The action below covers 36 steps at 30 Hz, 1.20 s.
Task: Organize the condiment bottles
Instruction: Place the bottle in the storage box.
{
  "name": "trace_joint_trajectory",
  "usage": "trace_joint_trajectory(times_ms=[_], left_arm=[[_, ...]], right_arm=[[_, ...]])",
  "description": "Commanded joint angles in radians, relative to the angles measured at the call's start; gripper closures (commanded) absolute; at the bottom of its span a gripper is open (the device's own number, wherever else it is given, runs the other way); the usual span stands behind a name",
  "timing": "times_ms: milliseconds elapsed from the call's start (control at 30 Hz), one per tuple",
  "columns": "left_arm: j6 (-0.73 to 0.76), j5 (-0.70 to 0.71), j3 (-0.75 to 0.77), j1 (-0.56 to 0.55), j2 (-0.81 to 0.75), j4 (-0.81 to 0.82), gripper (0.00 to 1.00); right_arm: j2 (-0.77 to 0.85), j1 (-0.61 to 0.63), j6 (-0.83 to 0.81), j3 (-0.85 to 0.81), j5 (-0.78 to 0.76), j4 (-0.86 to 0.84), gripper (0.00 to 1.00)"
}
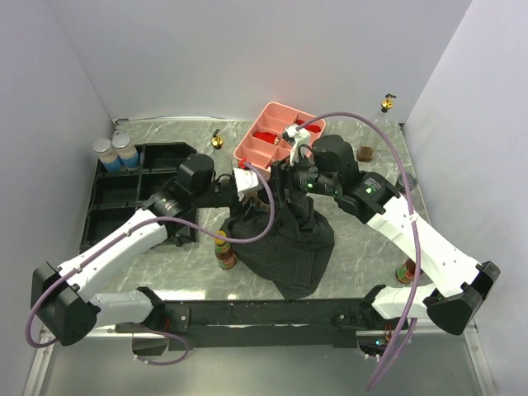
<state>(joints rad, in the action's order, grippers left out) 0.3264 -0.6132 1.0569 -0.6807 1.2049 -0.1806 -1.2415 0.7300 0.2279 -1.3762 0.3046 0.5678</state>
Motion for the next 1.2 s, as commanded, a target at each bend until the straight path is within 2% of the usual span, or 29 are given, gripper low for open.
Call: trace_joint_trajectory(times_ms=[0, 67, 100, 200, 400, 533, 667, 767, 900, 967, 1000, 1167], left_arm=[[-0.039, 0.03, -0.043, 0.0, -0.071, 0.138, 0.72], [-0.059, 0.033, -0.072, 0.001, -0.091, 0.165, 0.8], [-0.07, 0.044, -0.084, 0.001, -0.112, 0.174, 0.88], [-0.115, 0.095, -0.13, 0.003, -0.162, 0.225, 0.99], [-0.197, 0.162, -0.199, 0.053, -0.248, 0.256, 0.99], [-0.265, 0.252, -0.222, 0.118, -0.306, 0.308, 0.99], [-0.312, 0.506, -0.245, 0.229, -0.349, 0.395, 0.99], [-0.319, 0.587, -0.267, 0.309, -0.357, 0.485, 0.99], [-0.414, 0.61, -0.261, 0.406, -0.306, 0.581, 0.99], [-0.424, 0.665, -0.271, 0.446, -0.279, 0.639, 0.99], [-0.453, 0.7, -0.276, 0.46, -0.24, 0.717, 0.99], [-0.457, 0.707, -0.242, 0.55, -0.056, 0.884, 0.99]], right_arm=[[0.019, 0.008, 0.051, -0.041, 0.045, -0.091, 0.61], [0.022, 0.006, 0.063, -0.064, 0.033, -0.1, 0.47], [0.025, 0.008, 0.079, -0.072, 0.018, -0.105, 0.33], [0.033, -0.004, 0.114, -0.113, -0.007, -0.123, 0.0], [0.08, -0.07, 0.201, -0.156, -0.032, -0.189, 0.0], [0.172, -0.089, 0.215, -0.082, -0.059, -0.241, 0.0], [0.273, -0.092, 0.218, 0.044, -0.085, -0.296, 0.0], [0.341, -0.09, 0.209, 0.133, -0.1, -0.312, 0.0], [0.396, -0.092, 0.192, 0.212, -0.131, -0.312, 0.0], [0.427, -0.092, 0.192, 0.256, -0.139, -0.324, 0.0], [0.439, -0.092, 0.198, 0.276, -0.139, -0.335, 0.0], [0.543, -0.092, 0.244, 0.439, -0.121, -0.431, 0.0]])
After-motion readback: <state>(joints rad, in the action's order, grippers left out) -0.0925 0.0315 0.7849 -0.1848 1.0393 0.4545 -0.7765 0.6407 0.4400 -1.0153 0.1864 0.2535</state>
